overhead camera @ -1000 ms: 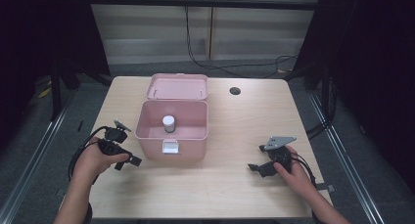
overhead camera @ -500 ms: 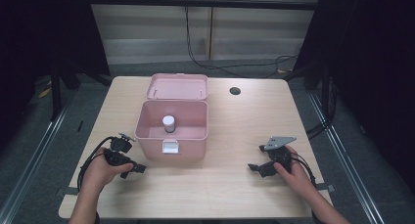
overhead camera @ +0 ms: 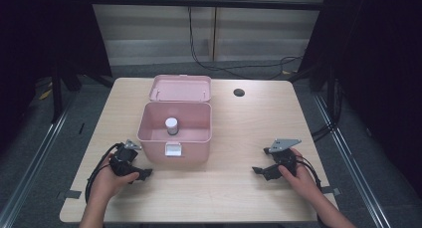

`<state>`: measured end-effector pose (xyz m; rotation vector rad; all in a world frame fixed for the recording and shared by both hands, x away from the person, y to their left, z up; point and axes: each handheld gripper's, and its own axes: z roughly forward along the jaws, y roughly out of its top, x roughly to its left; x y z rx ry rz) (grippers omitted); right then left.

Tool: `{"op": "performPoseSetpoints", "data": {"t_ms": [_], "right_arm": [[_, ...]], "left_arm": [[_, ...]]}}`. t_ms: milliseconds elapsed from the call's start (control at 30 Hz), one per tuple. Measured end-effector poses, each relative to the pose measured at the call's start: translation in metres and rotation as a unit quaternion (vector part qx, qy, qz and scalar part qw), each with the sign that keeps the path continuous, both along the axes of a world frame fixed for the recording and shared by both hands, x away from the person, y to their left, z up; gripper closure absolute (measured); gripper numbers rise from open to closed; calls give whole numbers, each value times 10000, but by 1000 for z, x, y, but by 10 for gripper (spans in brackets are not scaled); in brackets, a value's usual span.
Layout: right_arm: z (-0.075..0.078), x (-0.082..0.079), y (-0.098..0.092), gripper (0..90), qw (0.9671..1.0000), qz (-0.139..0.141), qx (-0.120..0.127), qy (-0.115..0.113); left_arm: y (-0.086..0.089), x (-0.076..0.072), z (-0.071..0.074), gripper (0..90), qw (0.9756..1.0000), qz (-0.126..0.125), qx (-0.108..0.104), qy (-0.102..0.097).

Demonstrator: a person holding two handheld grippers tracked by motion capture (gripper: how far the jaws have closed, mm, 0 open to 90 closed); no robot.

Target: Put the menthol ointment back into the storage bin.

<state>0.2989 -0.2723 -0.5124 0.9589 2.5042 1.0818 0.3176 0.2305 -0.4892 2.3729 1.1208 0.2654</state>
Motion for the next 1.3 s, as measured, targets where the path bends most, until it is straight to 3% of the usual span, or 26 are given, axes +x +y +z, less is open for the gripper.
{"op": "performPoseSetpoints", "data": {"t_ms": [233,500,800,1300], "right_arm": [[0,0,0,105,10000,-1,0,2],[0,0,0,104,10000,0,0,2],[0,0,0,105,10000,-1,-1,2],[0,0,0,105,10000,0,-1,2]], "left_arm": [[0,-3,-7,62,9994,46,-167,-300],[2,-5,-12,0,9983,-70,-321,-483],[9,-7,-20,0,9932,-172,-633,-959],[9,-7,-21,0,9932,-170,-632,-960]]}}
